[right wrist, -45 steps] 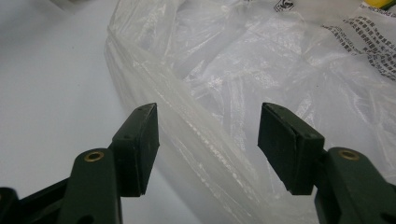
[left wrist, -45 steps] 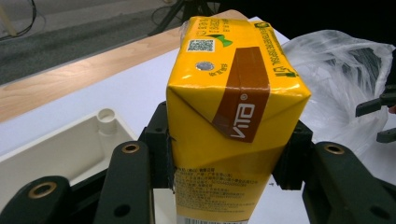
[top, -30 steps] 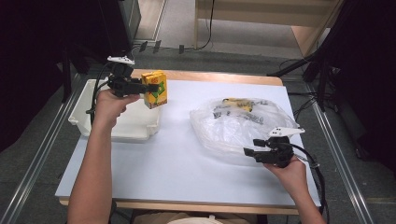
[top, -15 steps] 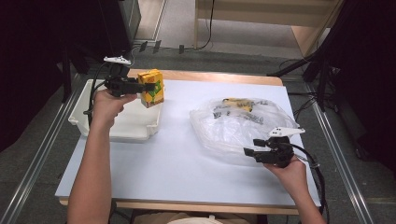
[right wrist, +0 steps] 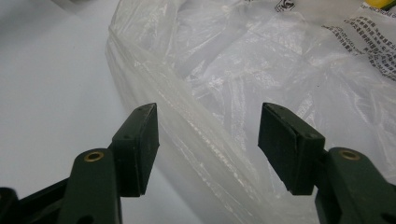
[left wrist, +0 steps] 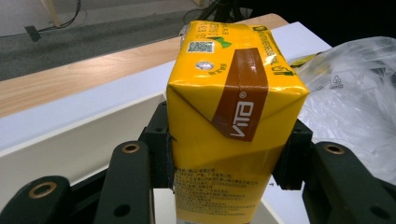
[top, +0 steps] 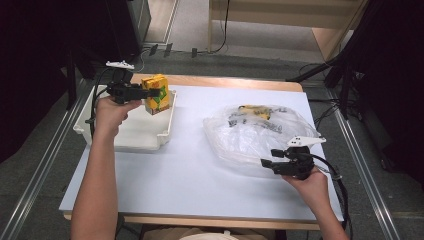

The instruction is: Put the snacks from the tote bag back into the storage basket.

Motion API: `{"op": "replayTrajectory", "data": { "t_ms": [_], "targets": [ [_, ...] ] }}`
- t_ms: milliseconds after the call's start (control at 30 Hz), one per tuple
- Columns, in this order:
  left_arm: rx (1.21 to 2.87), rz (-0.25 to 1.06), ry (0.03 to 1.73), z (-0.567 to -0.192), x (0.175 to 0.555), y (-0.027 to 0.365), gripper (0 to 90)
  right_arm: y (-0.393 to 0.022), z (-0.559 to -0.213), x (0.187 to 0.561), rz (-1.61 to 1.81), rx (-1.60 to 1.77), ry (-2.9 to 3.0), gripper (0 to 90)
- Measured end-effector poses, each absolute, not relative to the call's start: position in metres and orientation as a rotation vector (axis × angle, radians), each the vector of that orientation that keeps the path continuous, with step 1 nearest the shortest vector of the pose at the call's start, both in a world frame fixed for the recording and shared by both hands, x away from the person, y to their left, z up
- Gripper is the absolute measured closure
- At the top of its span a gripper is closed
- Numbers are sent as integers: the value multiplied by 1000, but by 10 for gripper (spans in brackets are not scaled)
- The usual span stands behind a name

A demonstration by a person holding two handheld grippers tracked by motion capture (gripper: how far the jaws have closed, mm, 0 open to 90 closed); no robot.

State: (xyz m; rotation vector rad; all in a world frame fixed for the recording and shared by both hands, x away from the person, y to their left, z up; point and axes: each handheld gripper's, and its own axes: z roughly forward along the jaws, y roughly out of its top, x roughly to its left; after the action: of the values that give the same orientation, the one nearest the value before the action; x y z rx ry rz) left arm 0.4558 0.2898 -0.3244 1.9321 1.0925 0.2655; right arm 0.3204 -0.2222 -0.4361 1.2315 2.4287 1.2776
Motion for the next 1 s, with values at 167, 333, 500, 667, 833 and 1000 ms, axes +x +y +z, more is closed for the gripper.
{"op": "replayTrajectory", "data": {
  "t_ms": [167,333,500,667,833,1000],
  "targets": [
    [1936,281,1112,-328,457,293,526,-222,-436,320,1281,1232,2427,392],
    [1922,275,1133,-337,461,296,526,-222,-436,320,1286,1230,2426,392],
    [1924,304,1159,-346,465,297,526,-222,-436,320,1287,1231,2424,392],
    [1918,321,1174,-354,469,296,526,-222,-436,321,1291,1232,2423,392],
    [1933,322,1199,-363,475,294,526,-223,-435,320,1294,1231,2419,392],
    [1928,312,1215,-371,479,292,526,-222,-435,319,1289,1232,2423,391]
  ]
}}
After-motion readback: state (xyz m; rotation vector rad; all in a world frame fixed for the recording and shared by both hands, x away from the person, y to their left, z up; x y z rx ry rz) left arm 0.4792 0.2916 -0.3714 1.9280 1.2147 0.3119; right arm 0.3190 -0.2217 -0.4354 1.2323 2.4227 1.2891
